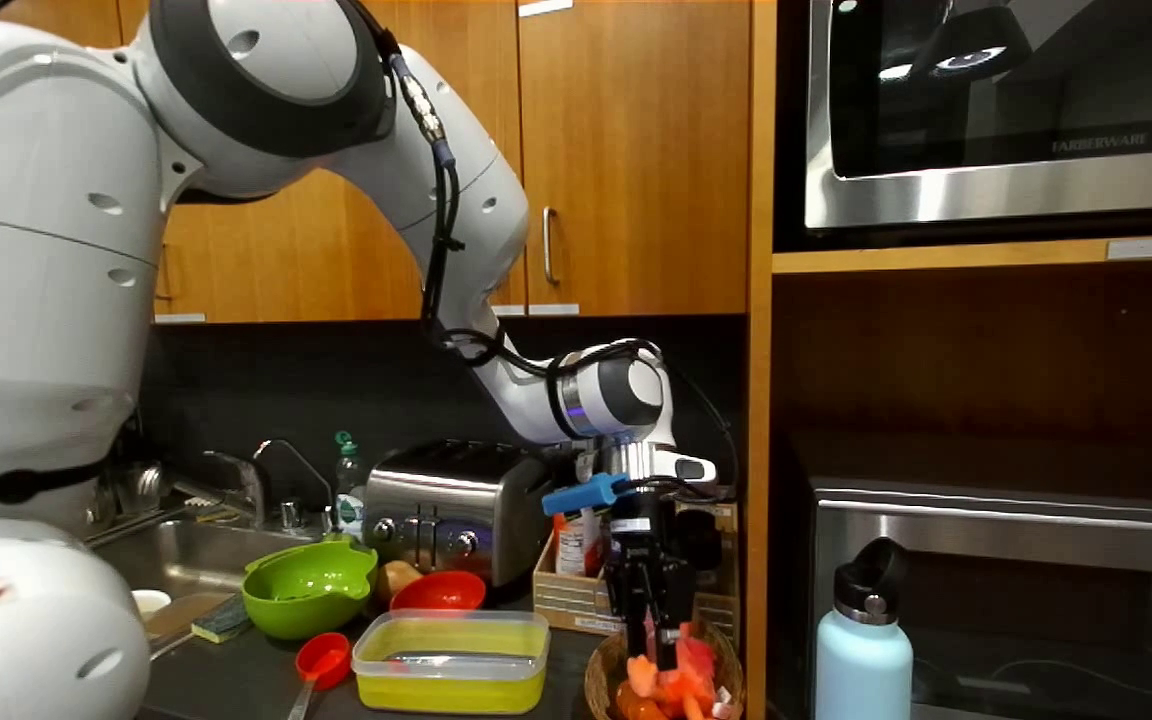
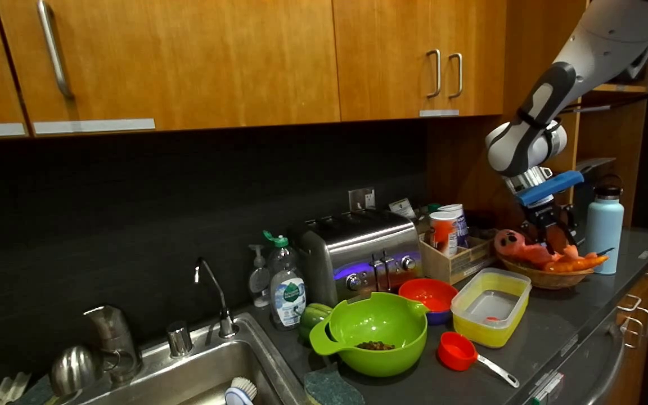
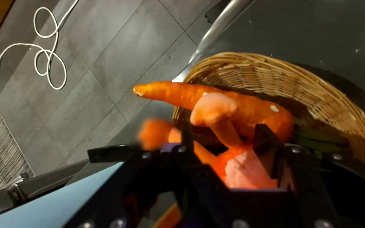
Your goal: Put the orange doll in the yellow bowl
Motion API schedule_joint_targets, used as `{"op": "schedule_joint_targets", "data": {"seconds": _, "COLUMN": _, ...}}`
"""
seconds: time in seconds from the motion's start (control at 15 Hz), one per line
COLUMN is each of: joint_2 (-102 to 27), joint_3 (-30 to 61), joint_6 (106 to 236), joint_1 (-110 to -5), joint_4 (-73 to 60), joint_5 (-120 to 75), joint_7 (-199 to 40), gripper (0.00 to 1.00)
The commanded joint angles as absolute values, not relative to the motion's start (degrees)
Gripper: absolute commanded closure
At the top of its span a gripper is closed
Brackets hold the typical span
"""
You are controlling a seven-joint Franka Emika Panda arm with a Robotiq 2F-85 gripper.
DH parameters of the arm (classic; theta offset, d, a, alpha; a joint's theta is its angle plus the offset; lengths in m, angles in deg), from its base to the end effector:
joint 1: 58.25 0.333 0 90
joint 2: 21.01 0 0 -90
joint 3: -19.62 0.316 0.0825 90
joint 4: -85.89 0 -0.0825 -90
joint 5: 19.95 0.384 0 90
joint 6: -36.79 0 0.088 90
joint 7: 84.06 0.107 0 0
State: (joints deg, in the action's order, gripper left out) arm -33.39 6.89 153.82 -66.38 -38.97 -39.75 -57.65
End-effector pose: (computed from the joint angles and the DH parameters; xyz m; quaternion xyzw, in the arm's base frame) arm 0.4773 -0.2022 0.2731 0.9262 -0.2942 -0.1644 0.1688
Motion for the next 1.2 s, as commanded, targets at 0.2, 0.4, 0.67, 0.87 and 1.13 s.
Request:
{"op": "schedule_joint_targets", "data": {"seconds": 0.2, "joint_2": -31.66, "joint_3": 6.01, "joint_6": 150.58, "joint_1": -67.52, "joint_4": -40.85, "joint_5": -36.05, "joint_7": -58.50, "gripper": 0.00}}
{"op": "schedule_joint_targets", "data": {"seconds": 0.4, "joint_2": -31.30, "joint_3": 5.79, "joint_6": 149.76, "joint_1": -67.89, "joint_4": -41.65, "joint_5": -34.90, "joint_7": -58.27, "gripper": 0.00}}
{"op": "schedule_joint_targets", "data": {"seconds": 0.67, "joint_2": -31.86, "joint_3": 5.76, "joint_6": 149.34, "joint_1": -67.87, "joint_4": -41.54, "joint_5": -34.68, "joint_7": -58.61, "gripper": 0.32}}
{"op": "schedule_joint_targets", "data": {"seconds": 0.87, "joint_2": -32.23, "joint_3": 5.86, "joint_6": 149.21, "joint_1": -67.76, "joint_4": -41.13, "joint_5": -34.91, "joint_7": -58.71, "gripper": 0.56}}
{"op": "schedule_joint_targets", "data": {"seconds": 1.13, "joint_2": -32.45, "joint_3": 5.89, "joint_6": 149.07, "joint_1": -67.73, "joint_4": -40.81, "joint_5": -34.97, "joint_7": -58.79, "gripper": 0.45}}
